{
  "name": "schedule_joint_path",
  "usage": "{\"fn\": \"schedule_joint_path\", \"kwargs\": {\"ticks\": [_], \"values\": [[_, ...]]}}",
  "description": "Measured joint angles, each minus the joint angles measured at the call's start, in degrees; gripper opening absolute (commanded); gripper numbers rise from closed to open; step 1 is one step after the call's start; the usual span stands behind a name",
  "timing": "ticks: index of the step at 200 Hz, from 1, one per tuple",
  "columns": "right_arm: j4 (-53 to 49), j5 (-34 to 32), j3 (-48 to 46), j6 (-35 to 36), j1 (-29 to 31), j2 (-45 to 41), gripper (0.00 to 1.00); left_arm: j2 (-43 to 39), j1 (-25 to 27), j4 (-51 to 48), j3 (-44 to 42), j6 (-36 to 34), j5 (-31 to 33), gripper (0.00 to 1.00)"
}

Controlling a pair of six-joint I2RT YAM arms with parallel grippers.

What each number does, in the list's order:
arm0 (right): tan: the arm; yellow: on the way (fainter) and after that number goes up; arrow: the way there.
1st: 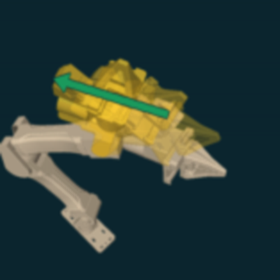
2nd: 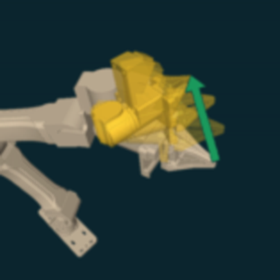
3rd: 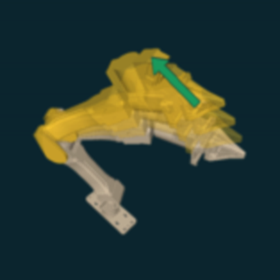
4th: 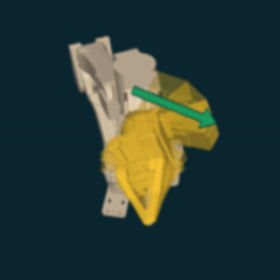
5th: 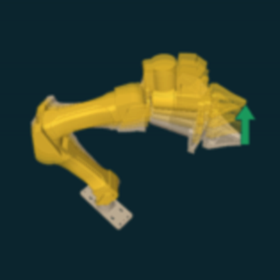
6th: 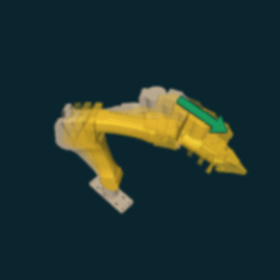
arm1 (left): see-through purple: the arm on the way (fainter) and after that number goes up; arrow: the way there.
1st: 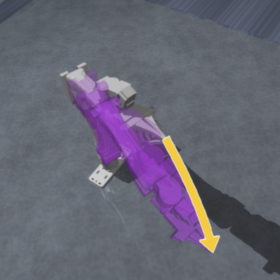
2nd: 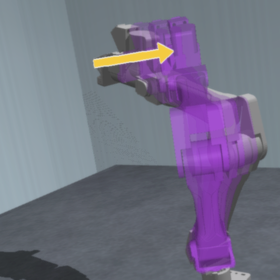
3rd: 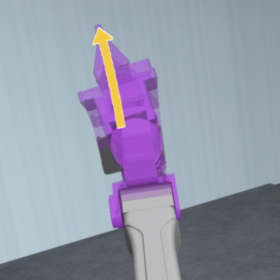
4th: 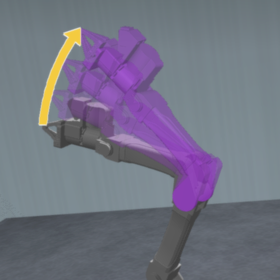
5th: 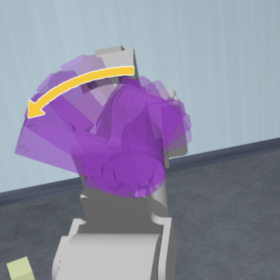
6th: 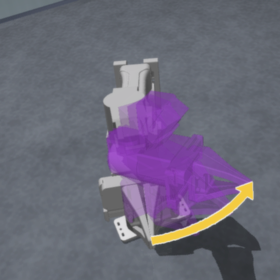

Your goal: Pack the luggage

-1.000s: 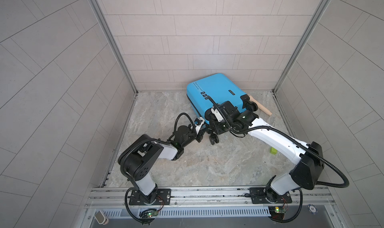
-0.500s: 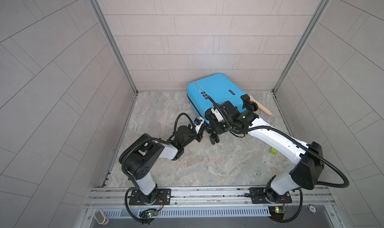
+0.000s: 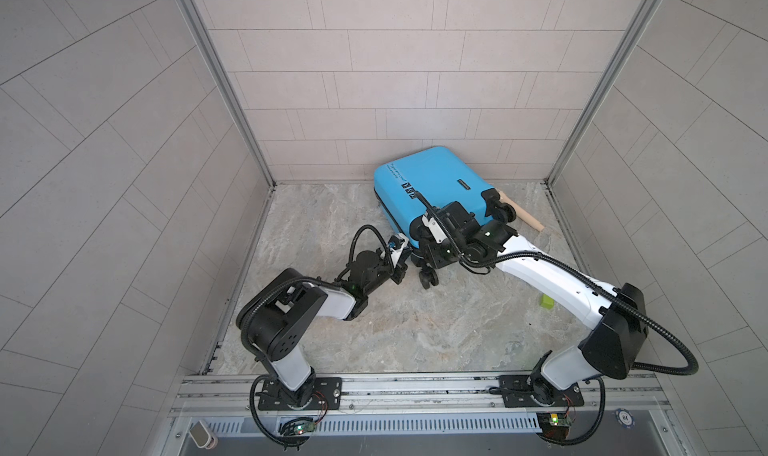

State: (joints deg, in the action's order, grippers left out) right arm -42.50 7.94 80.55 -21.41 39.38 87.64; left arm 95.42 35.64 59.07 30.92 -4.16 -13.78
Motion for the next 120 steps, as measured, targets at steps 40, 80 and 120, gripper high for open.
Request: {"fn": "schedule_joint_path", "kwargs": {"ticks": [40, 80, 120], "values": [[-0.46, -0.24, 1.66, -0.04, 0.00, 0.11, 0.00, -3.48, -0.39, -7.76, 2.08, 0.22, -1.66, 0.00], [-0.94, 0.94, 3.41, -0.72, 0.07, 0.66, 0.00, -6.01, -0.96, -12.66, 2.97, 1.86, -2.97, 0.00], [-1.01, 1.79, 3.98, -1.92, 0.09, 1.51, 0.00, -6.08, -1.11, -13.27, 3.13, 5.29, -3.78, 0.00]]}}
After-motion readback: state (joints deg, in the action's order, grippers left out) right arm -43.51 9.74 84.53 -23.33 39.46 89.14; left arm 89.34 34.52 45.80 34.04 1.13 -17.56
